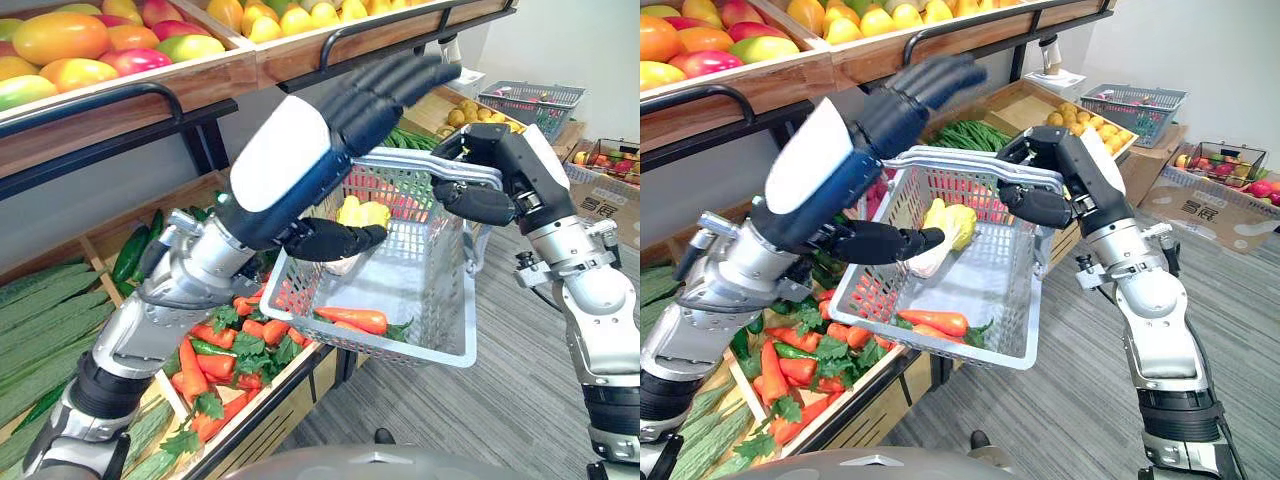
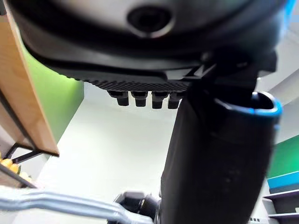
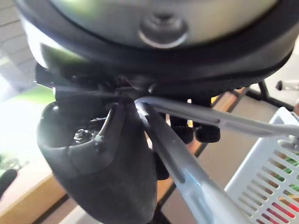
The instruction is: Pick vegetable in the basket
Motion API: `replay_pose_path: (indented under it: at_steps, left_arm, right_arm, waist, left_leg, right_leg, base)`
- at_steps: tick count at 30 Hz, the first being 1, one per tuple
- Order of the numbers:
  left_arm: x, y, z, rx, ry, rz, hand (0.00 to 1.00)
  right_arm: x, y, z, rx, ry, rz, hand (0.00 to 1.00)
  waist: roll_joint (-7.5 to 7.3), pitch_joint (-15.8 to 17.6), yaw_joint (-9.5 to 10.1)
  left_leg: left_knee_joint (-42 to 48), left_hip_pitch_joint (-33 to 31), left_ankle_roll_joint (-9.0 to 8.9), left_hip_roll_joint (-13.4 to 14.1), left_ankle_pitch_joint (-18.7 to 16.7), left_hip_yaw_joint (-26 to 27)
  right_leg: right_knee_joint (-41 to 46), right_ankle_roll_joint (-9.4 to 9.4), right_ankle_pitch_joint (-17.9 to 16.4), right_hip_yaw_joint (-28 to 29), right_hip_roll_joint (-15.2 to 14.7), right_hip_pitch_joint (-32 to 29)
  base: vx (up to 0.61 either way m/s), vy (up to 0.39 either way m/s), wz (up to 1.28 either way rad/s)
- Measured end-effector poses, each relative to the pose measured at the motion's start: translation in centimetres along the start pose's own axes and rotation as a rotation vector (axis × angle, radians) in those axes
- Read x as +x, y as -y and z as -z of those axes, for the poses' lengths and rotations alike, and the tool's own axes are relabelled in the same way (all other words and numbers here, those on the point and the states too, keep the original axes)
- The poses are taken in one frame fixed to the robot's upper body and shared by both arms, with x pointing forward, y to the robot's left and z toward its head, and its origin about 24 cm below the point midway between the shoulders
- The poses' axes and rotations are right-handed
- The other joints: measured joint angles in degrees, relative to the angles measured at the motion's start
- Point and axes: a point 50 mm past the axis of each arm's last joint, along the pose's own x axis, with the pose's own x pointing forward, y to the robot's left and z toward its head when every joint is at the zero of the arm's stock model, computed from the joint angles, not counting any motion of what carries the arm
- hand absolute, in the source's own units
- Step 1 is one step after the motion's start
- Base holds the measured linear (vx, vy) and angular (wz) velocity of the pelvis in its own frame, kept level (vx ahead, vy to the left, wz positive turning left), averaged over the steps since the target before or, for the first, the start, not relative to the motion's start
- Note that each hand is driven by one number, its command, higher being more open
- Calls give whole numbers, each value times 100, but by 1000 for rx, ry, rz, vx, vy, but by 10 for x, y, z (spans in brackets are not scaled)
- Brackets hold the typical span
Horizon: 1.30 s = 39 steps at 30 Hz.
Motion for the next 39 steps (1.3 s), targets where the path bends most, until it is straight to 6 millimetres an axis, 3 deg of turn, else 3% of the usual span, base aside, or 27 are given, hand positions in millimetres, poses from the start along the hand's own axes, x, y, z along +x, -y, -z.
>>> replay_pose_path:
  at_steps: [7, 12, 18, 22, 26, 30, 34, 39]
  left_arm:
    - [-4, -14, 4, 56, -27, -48, 100]
    - [-33, -31, 16, 50, -195, -243, 100]
    - [-93, -26, 35, -14, -536, -370, 100]
    - [-151, -19, 47, -85, -844, -491, 100]
    - [-203, -19, 45, -90, -1084, -595, 100]
    - [-256, -15, 33, -96, -1324, -745, 100]
    - [-294, -17, 16, -57, -1477, -833, 100]
    - [-336, -34, -14, 100, -1639, -1004, 100]
  right_arm:
    - [-15, 37, 28, -112, -158, 187, 0]
    - [-40, 80, 44, -139, -269, 433, 0]
    - [-80, 122, 43, -189, -328, 683, 0]
    - [-115, 140, 40, -239, -388, 785, 0]
    - [-146, 151, 43, -266, -476, 854, 0]
    - [-182, 158, 56, -244, -613, 957, 0]
    - [-214, 149, 69, -189, -720, 1061, 0]
    - [-262, 135, 83, -117, -897, 1190, 0]
  waist:
    - [-35, 4, 91]
    - [-85, 29, 136]
    - [-159, 75, 139]
    - [-196, 98, 141]
    - [-244, 121, 145]
    - [-260, 127, 201]
    - [-304, 110, 248]
    - [-378, 62, 313]
  left_leg:
    - [-118, 47, -8, -32, 57, -44]
    - [-348, 125, -12, -125, 180, -63]
    - [-531, 127, 21, -264, 289, -158]
    - [-707, 124, 12, -343, 405, -263]
    - [-885, 123, -38, -379, 515, -374]
    - [-1001, 115, -16, -401, 615, -522]
    - [-1038, 85, -21, -409, 645, -734]
    - [-1029, -120, -20, -466, 667, -1157]
  right_leg:
    - [0, -26, -18, -67, -24, 57]
    - [1, -35, -23, -107, -76, 70]
    - [0, -46, -35, -219, -176, 79]
    - [0, -81, -72, -354, -234, 79]
    - [0, -73, -105, -479, -246, 77]
    - [0, -56, -147, -639, -278, 121]
    - [7, -53, -218, -853, -290, 216]
    - [51, -30, -355, -1237, -370, 276]
  base:
    - [10, 0, 4]
    - [10, -5, 5]
    - [-23, 7, 11]
    - [-29, -3, 13]
    - [-10, -33, 16]
    - [-10, -17, 18]
    - [3, -8, 28]
    - [9, -7, 44]
